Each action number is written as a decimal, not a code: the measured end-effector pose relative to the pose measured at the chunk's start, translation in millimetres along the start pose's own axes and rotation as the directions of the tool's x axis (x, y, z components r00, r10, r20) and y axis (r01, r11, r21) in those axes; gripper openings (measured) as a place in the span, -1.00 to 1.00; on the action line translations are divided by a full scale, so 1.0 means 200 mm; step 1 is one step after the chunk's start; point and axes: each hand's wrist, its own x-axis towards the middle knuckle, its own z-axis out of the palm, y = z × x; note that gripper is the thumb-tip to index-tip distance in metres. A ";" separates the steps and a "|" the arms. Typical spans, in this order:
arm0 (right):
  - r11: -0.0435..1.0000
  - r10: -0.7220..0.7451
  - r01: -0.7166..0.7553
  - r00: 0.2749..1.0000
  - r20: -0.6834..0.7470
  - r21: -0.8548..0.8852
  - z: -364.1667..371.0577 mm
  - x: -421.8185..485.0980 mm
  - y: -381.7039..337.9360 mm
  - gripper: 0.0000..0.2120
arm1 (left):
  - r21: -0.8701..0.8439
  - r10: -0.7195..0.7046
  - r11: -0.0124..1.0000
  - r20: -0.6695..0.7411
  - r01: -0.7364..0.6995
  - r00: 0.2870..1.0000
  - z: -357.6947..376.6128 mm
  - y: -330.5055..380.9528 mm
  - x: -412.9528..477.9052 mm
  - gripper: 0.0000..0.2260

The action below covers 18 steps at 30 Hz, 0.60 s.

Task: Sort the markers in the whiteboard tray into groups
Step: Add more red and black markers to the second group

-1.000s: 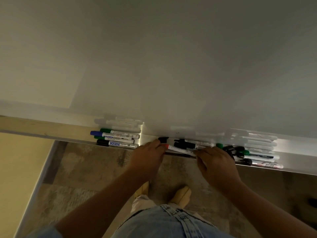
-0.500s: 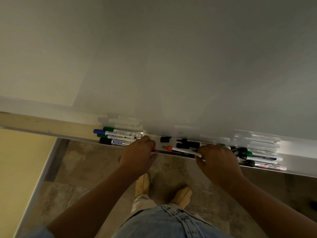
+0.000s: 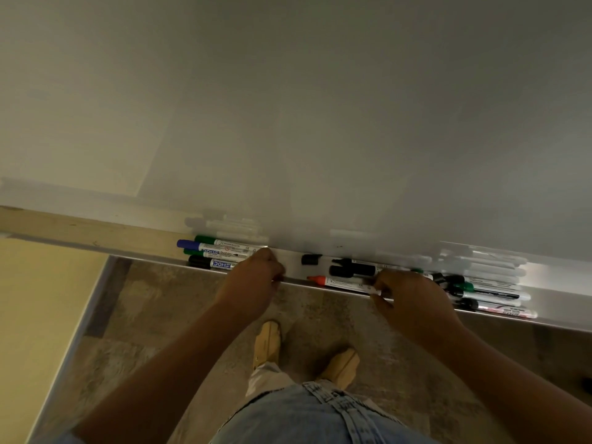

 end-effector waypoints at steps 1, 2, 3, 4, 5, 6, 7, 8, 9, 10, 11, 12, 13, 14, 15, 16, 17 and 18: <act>1.000 0.000 0.000 1.000 -0.004 0.005 0.00 0.00 0.00 -0.92 | -0.006 0.000 1.000 -0.005 0.000 1.000 0.00 0.00 0.00 -0.83; 1.000 0.001 -0.001 1.000 -0.007 0.012 0.00 0.00 0.00 -0.92 | -0.018 -0.002 1.000 -0.013 0.001 1.000 -0.01 0.00 0.00 -0.84; 1.000 0.003 -0.003 1.000 -0.009 0.022 0.00 -0.01 0.00 -0.93 | -0.035 -0.005 0.999 -0.025 0.004 1.000 -0.01 0.00 0.00 -0.85; 0.999 0.005 -0.004 1.000 -0.012 0.036 -0.01 -0.01 0.00 -0.93 | -0.054 -0.007 0.999 -0.037 0.005 0.999 -0.02 0.00 0.00 -0.85; 0.999 0.005 -0.004 1.000 -0.020 0.051 -0.01 -0.01 0.00 -0.93 | -0.073 -0.009 0.997 -0.044 0.006 0.999 -0.02 -0.01 0.00 -0.84; 0.998 0.002 0.000 1.000 -0.028 0.066 -0.01 -0.01 0.00 -0.93 | -0.092 -0.013 0.996 -0.046 0.008 0.999 -0.03 -0.01 0.00 -0.83; 0.997 -0.003 0.006 0.999 -0.033 0.082 -0.01 -0.01 0.00 -0.91 | -0.112 -0.017 0.994 -0.047 0.011 0.999 -0.03 -0.02 0.00 -0.82; 0.995 -0.011 0.015 0.999 -0.032 0.099 -0.01 -0.01 0.00 -0.87 | -0.134 -0.019 0.991 -0.052 0.011 0.998 -0.04 -0.02 0.00 -0.81; 0.993 -0.022 0.025 0.999 -0.030 0.117 -0.01 -0.02 0.01 -0.83 | -0.162 -0.021 0.987 -0.060 0.011 0.998 -0.04 -0.02 0.00 -0.79; 0.990 -0.032 0.036 0.999 -0.035 0.138 -0.02 -0.02 0.01 -0.80 | -0.200 -0.027 0.980 -0.071 0.012 0.997 -0.05 -0.02 -0.01 -0.78; 0.986 -0.040 0.047 0.998 -0.047 0.162 -0.02 -0.03 0.01 -0.78 | -0.252 -0.043 0.968 -0.079 0.022 0.996 -0.06 -0.01 -0.01 -0.77; 0.980 -0.045 0.056 0.997 -0.061 0.188 -0.02 -0.03 0.02 -0.77 | -0.313 -0.067 0.949 -0.088 0.036 0.994 -0.06 -0.01 -0.02 -0.75; 0.974 -0.050 0.065 0.996 -0.073 0.215 -0.02 -0.04 0.03 -0.77 | -0.367 -0.095 0.929 -0.096 0.054 0.991 -0.07 0.00 -0.03 -0.72; 0.969 -0.057 0.075 0.995 -0.082 0.237 -0.02 -0.04 0.03 -0.76 | -0.404 -0.120 0.912 -0.106 0.068 0.987 -0.07 0.01 -0.03 -0.68; 0.964 -0.064 0.085 0.994 -0.092 0.252 -0.02 -0.05 0.04 -0.77 | -0.433 -0.139 0.898 -0.113 0.077 0.984 -0.07 0.01 -0.04 -0.67; 0.960 -0.064 0.090 0.993 -0.102 0.266 -0.02 -0.06 0.04 -0.77 | -0.469 -0.156 0.879 -0.113 0.086 0.981 -0.07 0.02 -0.05 -0.68; 0.955 -0.058 0.089 0.992 -0.115 0.282 -0.03 -0.07 0.04 -0.77 | -0.517 -0.177 0.850 -0.105 0.098 0.979 -0.07 0.02 -0.05 -0.70; 0.950 -0.049 0.086 0.991 -0.128 0.301 -0.03 -0.08 0.05 -0.77 | -0.567 -0.197 0.816 -0.091 0.112 0.976 -0.06 0.02 -0.05 -0.73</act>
